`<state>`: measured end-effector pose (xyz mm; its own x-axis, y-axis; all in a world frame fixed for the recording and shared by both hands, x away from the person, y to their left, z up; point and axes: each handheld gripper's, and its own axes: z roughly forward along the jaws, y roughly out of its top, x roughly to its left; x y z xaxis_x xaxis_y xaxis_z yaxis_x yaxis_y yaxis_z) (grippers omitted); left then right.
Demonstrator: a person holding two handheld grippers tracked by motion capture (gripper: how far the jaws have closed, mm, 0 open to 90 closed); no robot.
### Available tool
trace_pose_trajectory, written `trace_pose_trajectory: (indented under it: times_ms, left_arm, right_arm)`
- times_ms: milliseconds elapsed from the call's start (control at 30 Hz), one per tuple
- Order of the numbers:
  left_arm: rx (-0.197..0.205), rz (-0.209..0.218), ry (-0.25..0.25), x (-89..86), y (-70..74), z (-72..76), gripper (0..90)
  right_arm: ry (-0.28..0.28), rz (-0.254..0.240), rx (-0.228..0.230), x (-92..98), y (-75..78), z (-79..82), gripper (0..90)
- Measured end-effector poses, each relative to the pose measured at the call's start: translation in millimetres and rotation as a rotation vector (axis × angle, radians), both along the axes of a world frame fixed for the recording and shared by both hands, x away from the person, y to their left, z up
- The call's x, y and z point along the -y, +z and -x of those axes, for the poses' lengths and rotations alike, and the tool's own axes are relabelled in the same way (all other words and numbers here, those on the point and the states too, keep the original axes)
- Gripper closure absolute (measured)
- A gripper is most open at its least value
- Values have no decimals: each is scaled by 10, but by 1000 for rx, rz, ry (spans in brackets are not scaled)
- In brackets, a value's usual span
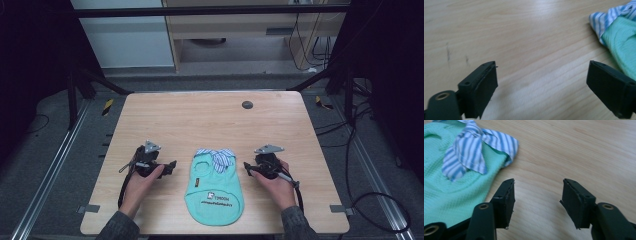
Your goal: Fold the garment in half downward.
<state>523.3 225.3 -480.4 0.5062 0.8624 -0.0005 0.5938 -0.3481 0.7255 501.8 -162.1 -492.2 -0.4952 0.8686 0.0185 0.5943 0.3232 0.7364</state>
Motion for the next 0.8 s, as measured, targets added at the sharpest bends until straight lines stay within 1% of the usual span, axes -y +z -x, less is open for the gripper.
trace_pose_trajectory:
  times_ms: [33, 67, 100, 133, 167, 200, 233, 267, 300, 367, 467, 533, 600, 633, 700, 800]
  left_arm:
    - [-7, -9, -9, 42, 31, -62, 107]
    - [-14, -12, -22, 65, 54, -101, 134]
    - [-20, 4, -30, 110, 86, -162, 155]
    - [-26, 6, -41, 135, 108, -200, 170]
    - [-37, 4, -52, 178, 142, -257, 208]
    - [-39, 2, -55, 215, 171, -293, 208]
    - [-35, -3, -64, 253, 198, -325, 239]
    - [-32, -9, -72, 284, 215, -345, 239]
    - [-31, -20, -84, 336, 239, -375, 263]
    - [-35, -30, -101, 420, 266, -414, 277]
    - [-38, -19, -126, 523, 288, -455, 367]
    - [-51, -16, -148, 603, 294, -484, 397]
    - [-64, -13, -160, 676, 289, -523, 436]
    - [-75, -6, -164, 709, 289, -543, 444]
    - [-78, -2, -175, 770, 291, -571, 505]
    - [-77, -9, -188, 855, 280, -601, 526]
  right_arm:
    - [14, 13, -4, -39, 21, -28, 456]
    - [28, 27, -10, -88, 51, -66, 477]
    - [33, 31, -13, -115, 76, -91, 505]
    - [47, 30, -17, -156, 115, -138, 517]
    - [66, 35, -32, -218, 175, -223, 536]
    - [66, 35, -32, -218, 175, -223, 536]
    - [88, 42, -47, -277, 214, -307, 559]
    - [88, 42, -47, -277, 214, -307, 559]
    - [95, 45, -52, -299, 225, -336, 579]
    - [107, 65, -54, -349, 248, -405, 613]
    - [117, 47, -85, -402, 271, -497, 682]
    - [122, 30, -104, -432, 279, -544, 731]
    - [127, 30, -120, -455, 283, -587, 767]
    - [128, 25, -126, -460, 282, -599, 774]
    - [131, 7, -139, -472, 270, -626, 783]
    - [138, 10, -147, -495, 241, -637, 780]
